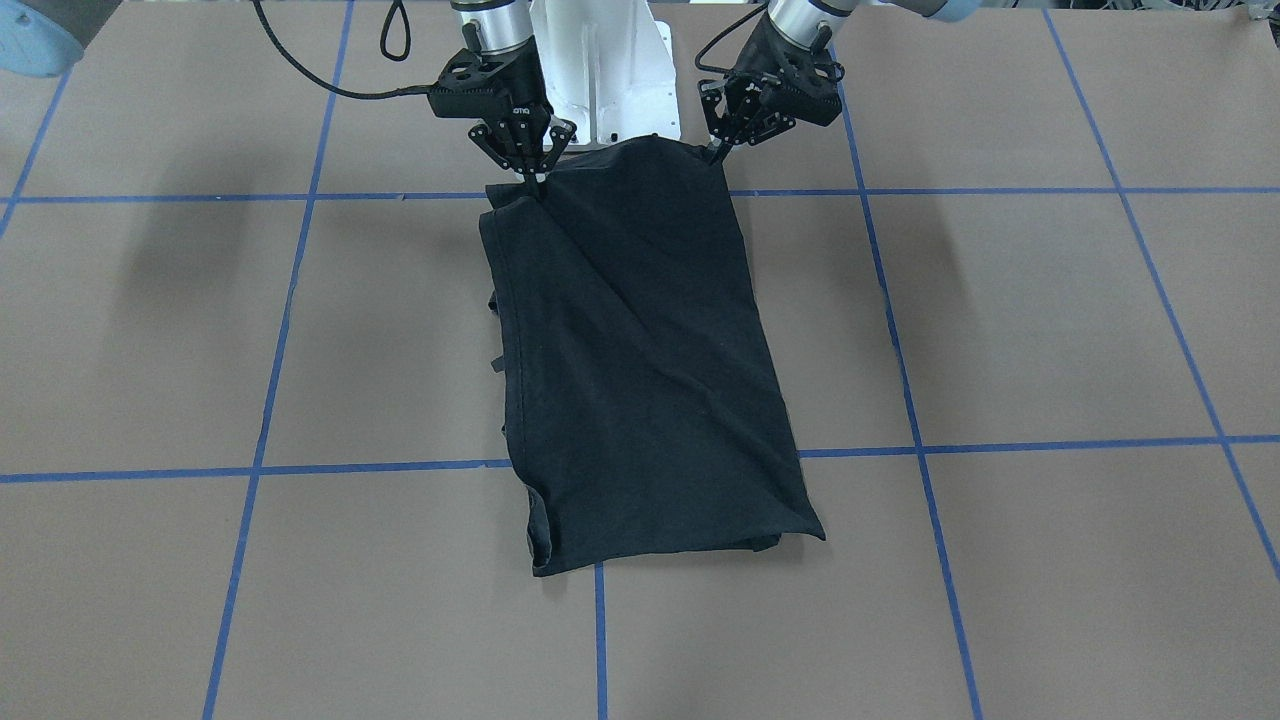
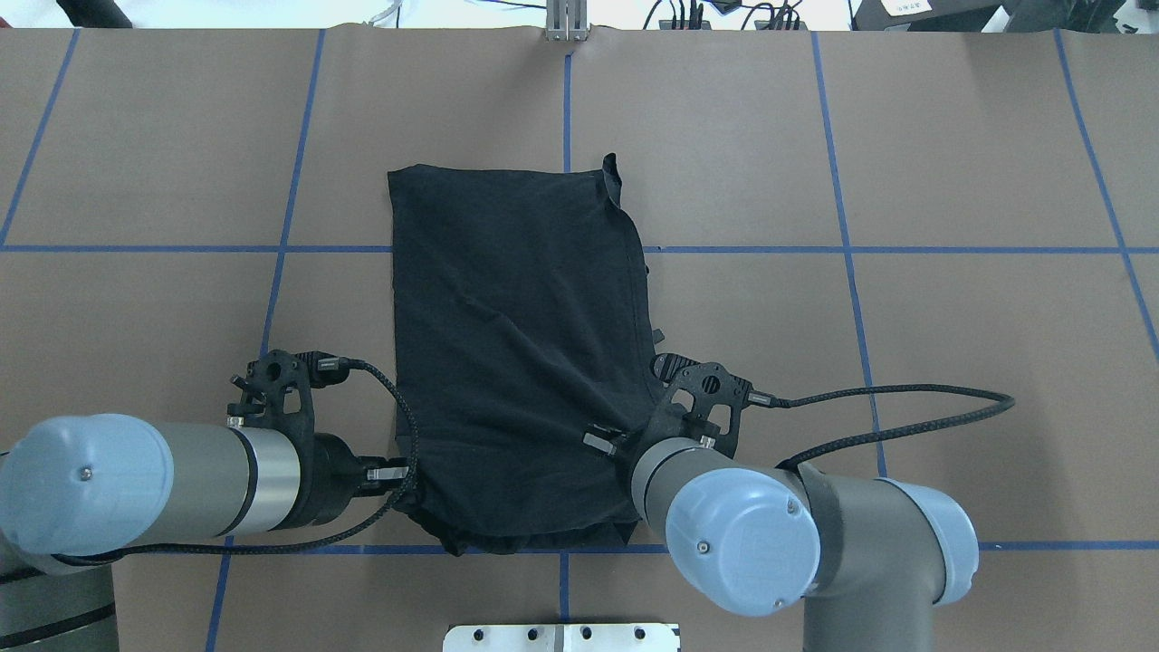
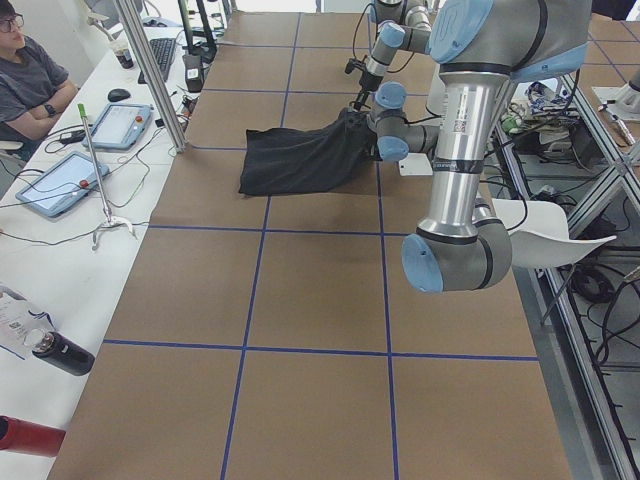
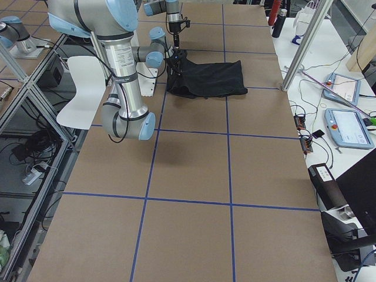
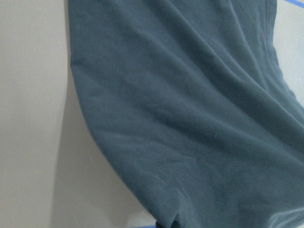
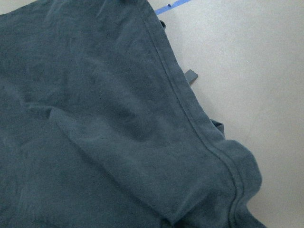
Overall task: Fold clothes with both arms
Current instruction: 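Lift the near edge with both grippers and carry it away from the robot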
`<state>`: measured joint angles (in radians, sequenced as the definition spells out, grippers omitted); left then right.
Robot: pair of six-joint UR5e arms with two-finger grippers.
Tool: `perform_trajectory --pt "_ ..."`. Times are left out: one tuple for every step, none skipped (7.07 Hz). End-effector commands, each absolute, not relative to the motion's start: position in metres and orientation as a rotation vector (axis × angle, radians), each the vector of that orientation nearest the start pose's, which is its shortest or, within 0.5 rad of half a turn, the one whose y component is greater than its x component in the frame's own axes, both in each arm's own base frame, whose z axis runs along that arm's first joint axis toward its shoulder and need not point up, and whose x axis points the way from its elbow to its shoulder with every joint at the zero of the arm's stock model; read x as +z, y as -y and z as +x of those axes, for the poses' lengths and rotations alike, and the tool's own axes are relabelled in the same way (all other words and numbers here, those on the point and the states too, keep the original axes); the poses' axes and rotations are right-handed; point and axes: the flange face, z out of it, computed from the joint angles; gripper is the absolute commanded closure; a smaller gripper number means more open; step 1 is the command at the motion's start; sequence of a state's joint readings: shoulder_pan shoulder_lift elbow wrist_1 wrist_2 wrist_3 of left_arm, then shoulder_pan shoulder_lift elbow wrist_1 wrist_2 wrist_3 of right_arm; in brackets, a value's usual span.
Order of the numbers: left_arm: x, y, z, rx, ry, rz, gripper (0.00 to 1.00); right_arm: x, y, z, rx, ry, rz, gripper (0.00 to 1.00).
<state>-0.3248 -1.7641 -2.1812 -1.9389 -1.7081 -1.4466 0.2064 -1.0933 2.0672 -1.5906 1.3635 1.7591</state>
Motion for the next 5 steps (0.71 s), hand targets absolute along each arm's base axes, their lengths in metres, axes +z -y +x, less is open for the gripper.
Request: perform_trajectory --pt "0.212 0.306 0.415 -0.081 -1.107 0.22 1.0 0.178 0.309 -0.487 0.479 0.959 0.228 1.0" --pt "0.207 0.317 0.41 -0.091 -1.099 0.236 1.0 0.175 0.324 -0.478 0.491 0.958 0.222 1.0" --pt "0.207 0.332 0.409 -0.109 -1.093 0.241 1.0 0.171 0.34 -0.469 0.499 0.961 0.245 1.0" --pt "0.21 0.347 0.401 -0.129 -1.083 0.251 1.0 0.158 0.36 -0.467 0.521 0.965 0.264 1.0" --pt "0.208 0.372 0.394 -0.11 -1.066 0.289 1.0 0.148 0.382 -0.48 0.538 0.955 0.257 1.0"
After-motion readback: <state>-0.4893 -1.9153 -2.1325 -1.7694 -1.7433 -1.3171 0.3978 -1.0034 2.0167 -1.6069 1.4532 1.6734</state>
